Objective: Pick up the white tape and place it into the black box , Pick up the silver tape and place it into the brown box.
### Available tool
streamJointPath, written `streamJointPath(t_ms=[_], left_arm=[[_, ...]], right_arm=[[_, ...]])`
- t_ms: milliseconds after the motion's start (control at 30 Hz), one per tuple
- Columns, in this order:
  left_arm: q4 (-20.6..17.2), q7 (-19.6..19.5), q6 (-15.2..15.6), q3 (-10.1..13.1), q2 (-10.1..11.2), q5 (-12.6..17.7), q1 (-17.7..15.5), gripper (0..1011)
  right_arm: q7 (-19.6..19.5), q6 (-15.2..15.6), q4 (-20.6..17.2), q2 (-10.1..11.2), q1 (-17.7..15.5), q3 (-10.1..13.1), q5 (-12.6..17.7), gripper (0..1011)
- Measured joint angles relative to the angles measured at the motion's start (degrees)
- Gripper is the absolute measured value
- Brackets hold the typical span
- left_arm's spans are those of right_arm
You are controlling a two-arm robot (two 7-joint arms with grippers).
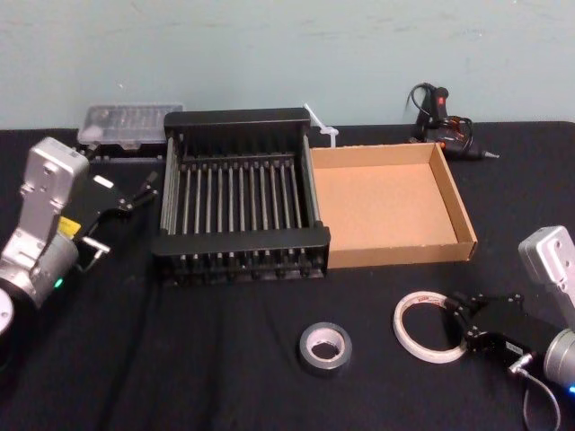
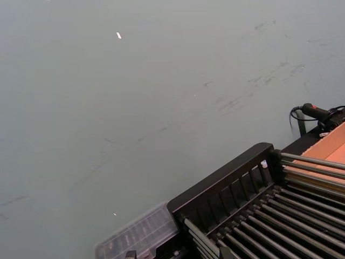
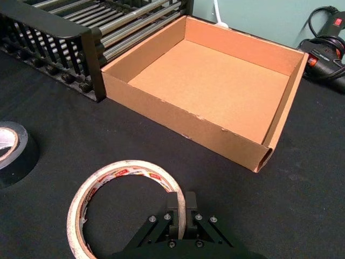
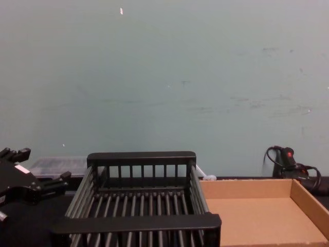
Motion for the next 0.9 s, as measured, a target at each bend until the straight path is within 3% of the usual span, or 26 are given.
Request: streamJointPath(t_ms=[400, 900], left_arm=[[0.0, 0.0, 0.0, 0.0, 0.0, 0.0, 0.0, 1001], [0.0, 0.0, 0.0, 0.0, 0.0, 0.0, 0.0, 1002]], right_arm=[[2.15, -3.49, -0.64, -0.47, -1.02, 1.75, 0.85, 80], [4.29, -12.78, -2.77, -1.61, -4.07, 5.25, 5.26, 79]])
